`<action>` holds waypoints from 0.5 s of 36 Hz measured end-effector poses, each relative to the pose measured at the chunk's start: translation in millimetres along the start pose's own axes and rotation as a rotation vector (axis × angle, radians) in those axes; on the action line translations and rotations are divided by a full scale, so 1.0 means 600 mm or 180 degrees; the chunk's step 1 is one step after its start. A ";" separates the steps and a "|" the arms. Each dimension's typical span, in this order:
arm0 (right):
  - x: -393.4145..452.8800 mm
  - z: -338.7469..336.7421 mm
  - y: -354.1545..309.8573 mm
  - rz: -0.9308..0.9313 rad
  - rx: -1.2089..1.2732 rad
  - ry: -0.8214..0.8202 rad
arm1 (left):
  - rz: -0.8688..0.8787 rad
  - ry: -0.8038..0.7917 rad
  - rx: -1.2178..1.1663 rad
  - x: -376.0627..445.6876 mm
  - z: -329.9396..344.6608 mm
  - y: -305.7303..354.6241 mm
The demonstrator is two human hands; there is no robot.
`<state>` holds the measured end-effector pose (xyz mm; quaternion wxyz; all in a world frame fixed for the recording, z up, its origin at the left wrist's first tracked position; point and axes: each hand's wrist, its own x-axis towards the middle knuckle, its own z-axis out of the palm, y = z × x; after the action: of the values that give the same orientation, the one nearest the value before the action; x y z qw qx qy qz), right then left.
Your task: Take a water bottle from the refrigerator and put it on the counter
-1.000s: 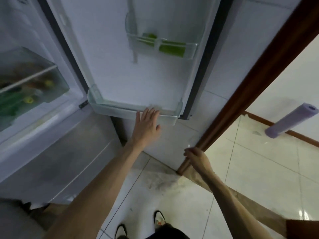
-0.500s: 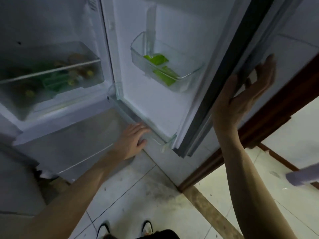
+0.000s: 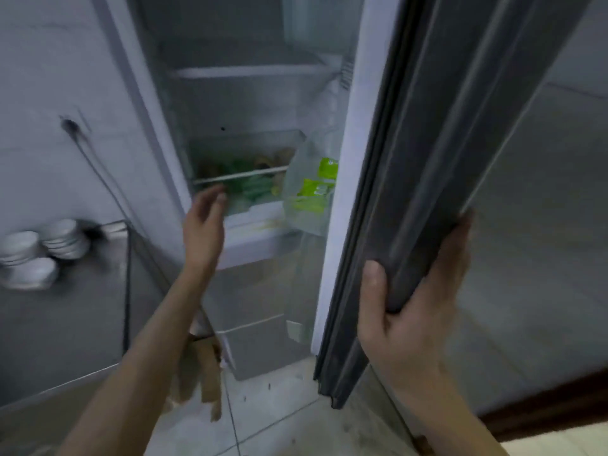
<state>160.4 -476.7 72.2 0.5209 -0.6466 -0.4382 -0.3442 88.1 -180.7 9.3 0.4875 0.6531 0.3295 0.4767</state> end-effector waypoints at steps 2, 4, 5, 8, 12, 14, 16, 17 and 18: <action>0.011 0.052 -0.021 -0.0243 0.0136 -0.0187 | -0.0208 0.0391 -0.0504 0.068 -0.065 0.029; 0.018 0.112 -0.046 -0.0467 0.0252 -0.0243 | -0.0333 0.0497 -0.0681 0.140 -0.118 0.045; 0.018 0.145 -0.059 -0.0583 0.0276 -0.0243 | -0.0393 0.0497 -0.0669 0.177 -0.139 0.047; 0.020 0.244 -0.095 -0.0788 0.0208 -0.0185 | -0.0589 0.0368 -0.0585 0.281 -0.177 0.038; 0.029 0.371 -0.122 -0.0839 -0.0043 -0.0117 | -0.0637 -0.0217 -0.0523 0.377 -0.177 0.029; 0.034 0.430 -0.126 -0.0867 -0.0178 -0.0116 | -0.0730 -0.0581 -0.0642 0.410 -0.162 0.028; 0.039 0.483 -0.127 -0.0886 -0.0264 -0.0085 | -0.0788 -0.0766 -0.0762 0.432 -0.149 0.021; 0.042 0.507 -0.128 -0.0898 -0.0307 -0.0052 | -0.0852 -0.0843 -0.0884 0.440 -0.144 0.016; 0.046 0.530 -0.129 -0.0906 -0.0361 -0.0016 | -0.0916 -0.0930 -0.1010 0.445 -0.141 0.011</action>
<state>95.7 -155.5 55.5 0.4284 -0.6072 -0.5066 -0.4372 95.4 83.4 102.2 0.6891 0.5767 0.2662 0.3488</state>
